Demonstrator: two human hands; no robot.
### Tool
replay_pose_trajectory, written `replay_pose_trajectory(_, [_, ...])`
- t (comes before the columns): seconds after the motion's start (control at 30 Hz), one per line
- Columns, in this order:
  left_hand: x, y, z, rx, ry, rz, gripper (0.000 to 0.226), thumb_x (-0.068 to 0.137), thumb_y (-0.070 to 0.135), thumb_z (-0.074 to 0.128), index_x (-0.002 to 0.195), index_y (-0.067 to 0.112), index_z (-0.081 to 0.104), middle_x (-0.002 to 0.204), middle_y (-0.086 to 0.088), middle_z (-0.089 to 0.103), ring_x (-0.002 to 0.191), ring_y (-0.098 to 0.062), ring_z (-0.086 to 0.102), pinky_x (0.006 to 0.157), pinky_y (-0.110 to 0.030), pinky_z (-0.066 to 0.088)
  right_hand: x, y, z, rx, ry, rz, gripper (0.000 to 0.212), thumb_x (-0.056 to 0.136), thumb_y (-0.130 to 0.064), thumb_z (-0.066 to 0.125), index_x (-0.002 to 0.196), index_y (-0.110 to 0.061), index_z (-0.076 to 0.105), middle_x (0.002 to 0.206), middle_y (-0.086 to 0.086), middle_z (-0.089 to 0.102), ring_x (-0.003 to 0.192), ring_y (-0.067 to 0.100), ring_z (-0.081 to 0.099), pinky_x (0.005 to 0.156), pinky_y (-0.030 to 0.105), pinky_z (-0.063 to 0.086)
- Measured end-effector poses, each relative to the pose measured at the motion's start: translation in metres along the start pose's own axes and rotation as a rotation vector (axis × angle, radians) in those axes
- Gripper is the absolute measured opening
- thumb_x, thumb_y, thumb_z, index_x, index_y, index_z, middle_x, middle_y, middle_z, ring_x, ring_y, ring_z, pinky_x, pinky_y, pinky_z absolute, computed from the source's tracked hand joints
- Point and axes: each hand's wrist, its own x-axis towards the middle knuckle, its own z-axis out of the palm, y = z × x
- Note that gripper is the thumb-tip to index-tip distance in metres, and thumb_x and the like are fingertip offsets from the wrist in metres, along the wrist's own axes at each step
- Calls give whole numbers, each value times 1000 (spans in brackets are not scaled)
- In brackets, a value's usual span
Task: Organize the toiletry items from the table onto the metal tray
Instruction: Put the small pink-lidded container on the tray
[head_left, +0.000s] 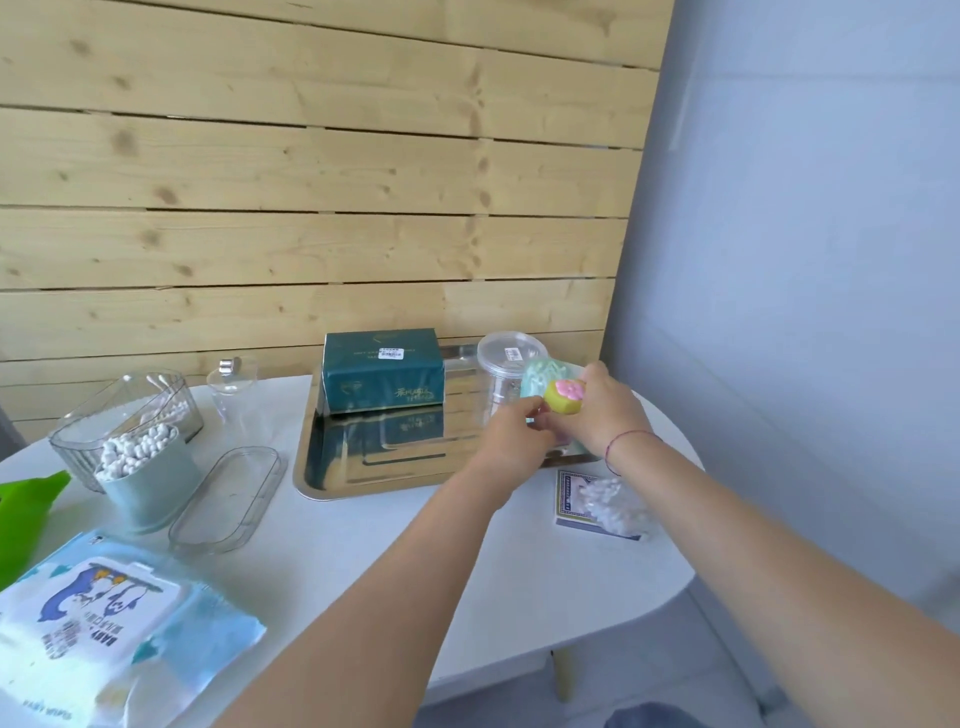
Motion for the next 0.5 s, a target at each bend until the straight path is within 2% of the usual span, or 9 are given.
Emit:
replay_pose_trajectory(0.13, [7,-10,5,-23,4,-48,31,87,-4,44,108,8,64,94,-4,65,80,-12,65,72,-19,45,13,7,8,-48,-58,50,46,61,-43,72,90,-12,54,75,2,56,77,27,56,56,28,40])
replay_pose_trajectory(0.27, [14,-14,8,39,13,-92,21,88,8,47,101,6,63,96,-6,64,85,-20,56,72,-27,39,17,11,8,-82,-79,45,39,64,-43,73,75,-15,48,61,-4,47,63,21,50,46,25,31])
replay_pose_trajectory(0.37, [17,-11,9,119,10,-124,22,85,10,48,102,9,62,104,-11,65,86,-23,54,73,-29,42,14,10,6,-90,-80,46,35,69,-40,72,77,-14,49,62,-5,48,62,18,51,47,25,31])
replay_pose_trajectory(0.47, [18,-7,11,192,11,-130,24,85,8,48,106,7,57,102,-7,59,84,-24,50,66,-28,40,11,8,5,-114,-87,54,36,69,-40,73,80,-15,49,66,-4,49,74,24,54,58,27,37])
replay_pose_trajectory(0.5, [18,-6,11,217,11,-130,24,85,8,48,107,7,56,105,-8,58,85,-25,49,67,-28,40,11,8,5,-120,-90,58,37,69,-40,73,83,-15,49,68,-4,49,77,24,53,62,27,38])
